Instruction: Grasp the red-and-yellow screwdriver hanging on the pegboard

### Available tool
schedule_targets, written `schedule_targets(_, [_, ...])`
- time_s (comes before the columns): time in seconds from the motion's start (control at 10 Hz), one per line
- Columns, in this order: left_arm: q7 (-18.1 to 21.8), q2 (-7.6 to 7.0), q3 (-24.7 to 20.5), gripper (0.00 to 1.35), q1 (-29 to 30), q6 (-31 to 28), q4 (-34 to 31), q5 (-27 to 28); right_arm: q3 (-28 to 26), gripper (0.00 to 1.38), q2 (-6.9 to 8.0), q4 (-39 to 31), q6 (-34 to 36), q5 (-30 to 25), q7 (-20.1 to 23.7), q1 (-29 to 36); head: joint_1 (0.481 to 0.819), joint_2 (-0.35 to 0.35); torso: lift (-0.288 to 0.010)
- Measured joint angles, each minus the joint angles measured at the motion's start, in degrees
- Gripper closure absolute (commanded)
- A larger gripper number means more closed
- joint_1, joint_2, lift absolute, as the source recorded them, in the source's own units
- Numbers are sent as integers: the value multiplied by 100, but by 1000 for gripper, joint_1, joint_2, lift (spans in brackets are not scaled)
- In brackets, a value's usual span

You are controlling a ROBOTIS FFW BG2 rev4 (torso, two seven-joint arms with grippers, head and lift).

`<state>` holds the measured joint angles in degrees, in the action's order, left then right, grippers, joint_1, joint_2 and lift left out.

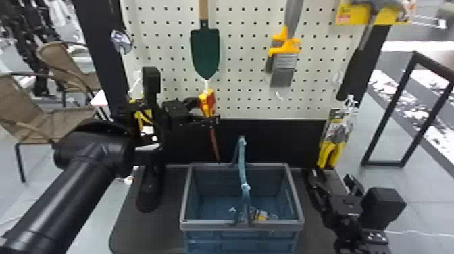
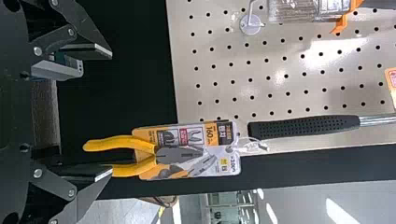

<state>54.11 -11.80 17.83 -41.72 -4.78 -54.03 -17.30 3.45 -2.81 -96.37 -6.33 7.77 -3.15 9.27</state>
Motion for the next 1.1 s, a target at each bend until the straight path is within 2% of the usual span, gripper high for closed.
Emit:
schedule_targets(0.3, [65,90,166,329,-127,17,145,-37,43,398,0,37,-9,10,8,-34,549,0,-100])
schedule_targets(0.4, [65,109,204,381,-145,18,167,-30,49,398,-5,46,-9,13,15,-38,549,0,-100])
schedule_targets(0.5, [65,116,214,604,-150,-10,173,-6,50,398,-13,50,-9,14,18,-39,549,0,-100])
schedule_targets(0.8, [6,118,224,960,-145,-261,174,133,46,398,-26,69,-9,21,23,-24,549,0,-100])
schedule_targets(1.1, [-30,123,238,963,-143,-372,166,149,42,398,-35,94,-9,23,24,-11,549,0,-100])
